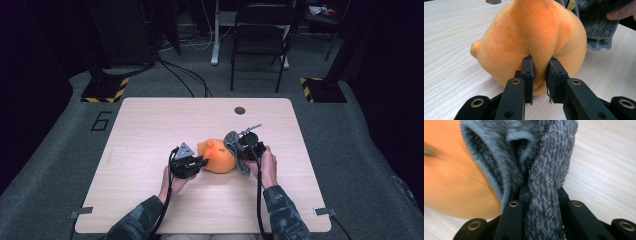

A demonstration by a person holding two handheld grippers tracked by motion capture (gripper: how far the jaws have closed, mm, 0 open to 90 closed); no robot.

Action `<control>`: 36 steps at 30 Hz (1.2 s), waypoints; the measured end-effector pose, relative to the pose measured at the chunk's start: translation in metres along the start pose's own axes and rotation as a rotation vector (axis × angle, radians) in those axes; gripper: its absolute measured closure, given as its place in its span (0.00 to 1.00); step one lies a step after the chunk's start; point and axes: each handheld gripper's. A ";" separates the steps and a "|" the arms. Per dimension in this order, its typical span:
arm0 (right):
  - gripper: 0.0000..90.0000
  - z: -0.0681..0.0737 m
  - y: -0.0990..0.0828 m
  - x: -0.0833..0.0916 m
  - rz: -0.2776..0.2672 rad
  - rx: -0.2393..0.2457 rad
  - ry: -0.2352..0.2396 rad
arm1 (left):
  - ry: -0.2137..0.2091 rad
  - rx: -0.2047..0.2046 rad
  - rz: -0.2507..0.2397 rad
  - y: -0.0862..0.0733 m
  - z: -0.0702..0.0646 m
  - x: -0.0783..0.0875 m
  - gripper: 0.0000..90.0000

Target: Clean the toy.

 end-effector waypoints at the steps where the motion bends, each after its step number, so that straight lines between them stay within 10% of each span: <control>1: 0.83 -0.002 -0.002 -0.004 0.009 -0.010 0.001 | 0.003 -0.007 0.002 0.000 0.000 0.000 0.85; 12: 0.83 -0.015 -0.015 -0.031 0.086 -0.055 0.010 | 0.001 0.016 -0.006 0.000 0.001 0.001 0.85; 16: 0.83 -0.014 -0.009 -0.008 0.049 -0.041 -0.034 | 0.006 0.014 -0.006 0.000 0.002 0.002 0.85; 26: 0.83 0.012 0.019 0.068 -0.150 0.022 0.076 | 0.013 0.017 -0.013 0.000 0.001 0.001 0.84; 32: 0.83 0.031 0.017 0.033 -0.040 0.091 0.093 | 0.012 -0.010 -0.006 -0.001 0.004 0.001 0.81; 36: 0.83 0.027 0.013 0.025 -0.058 0.071 0.093 | 0.022 -0.033 -0.007 -0.001 0.002 0.003 0.71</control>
Point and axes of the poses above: each handheld gripper's, and its own axes: x roughly backward along the jaws, y roughly out of its top, z roughly to its left, and after that the axes turned 1 degree about -z, right-handed
